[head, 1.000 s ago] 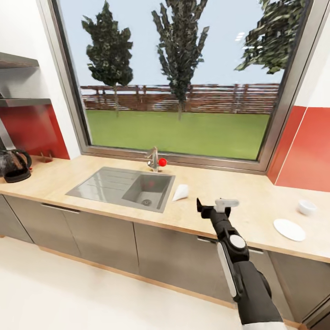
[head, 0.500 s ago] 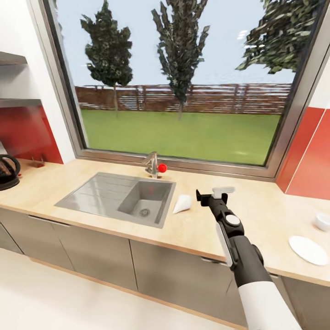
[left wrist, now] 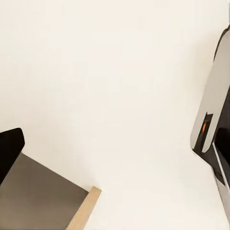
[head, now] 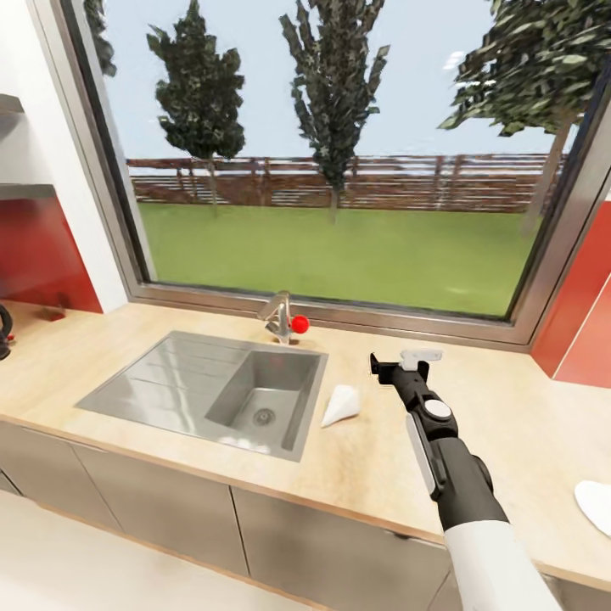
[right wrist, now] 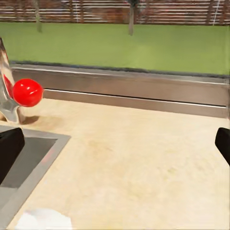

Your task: Set up a coffee station on the kitchen countertop: keep the coffee maker on the countertop, move the bottle of coffee from the kitchen shelf to the counter next to the coffee maker, place a paper coffee filter on top of the coffee maker, put the saucer next to the coffee maker with the coffee cup on the saucer, and place the electric kettle next to the coffee maker.

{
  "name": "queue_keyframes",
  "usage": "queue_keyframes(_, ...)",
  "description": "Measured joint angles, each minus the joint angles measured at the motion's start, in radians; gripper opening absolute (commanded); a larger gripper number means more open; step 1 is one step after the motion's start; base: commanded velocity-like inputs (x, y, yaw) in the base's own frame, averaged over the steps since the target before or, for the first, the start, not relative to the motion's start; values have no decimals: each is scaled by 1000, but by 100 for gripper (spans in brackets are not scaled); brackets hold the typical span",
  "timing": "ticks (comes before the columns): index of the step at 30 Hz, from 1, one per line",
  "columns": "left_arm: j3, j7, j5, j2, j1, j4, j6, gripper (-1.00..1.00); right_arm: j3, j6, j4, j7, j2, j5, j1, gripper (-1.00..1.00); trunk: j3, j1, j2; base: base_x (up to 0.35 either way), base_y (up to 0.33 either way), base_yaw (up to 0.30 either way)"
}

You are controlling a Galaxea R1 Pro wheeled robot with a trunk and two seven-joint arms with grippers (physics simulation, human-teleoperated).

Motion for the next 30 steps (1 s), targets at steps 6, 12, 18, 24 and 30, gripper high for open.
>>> queue_keyframes(6, 0, 0, 0, -1, 0, 0, 0, 100, -3, 0, 0, 2, -17, 0, 0, 100, 0, 0, 0, 337, 0, 0)
queue_keyframes(12, 0, 0, 0, -1, 0, 0, 2, 100, -2, 2, 28, 22, -38, 0, 0, 100, 0, 0, 0, 190, 0, 0)
queue_keyframes(18, 0, 0, -2, -1, 1, 0, 1, 100, -1, 1, 62, 52, -72, 4, 0, 100, 0, 1, 0, 19, 0, 0)
queue_keyframes(24, 1, -1, -6, -1, 1, 1, 2, 100, 5, 5, 141, 391, -139, 10, 0, 100, 0, 1, 0, 0, 0, 0)
queue_keyframes(30, -2, -2, -8, -1, 1, 1, 3, 100, 8, 6, 147, 642, -144, 89, 0, 100, 0, 1, 0, 0, 0, 0)
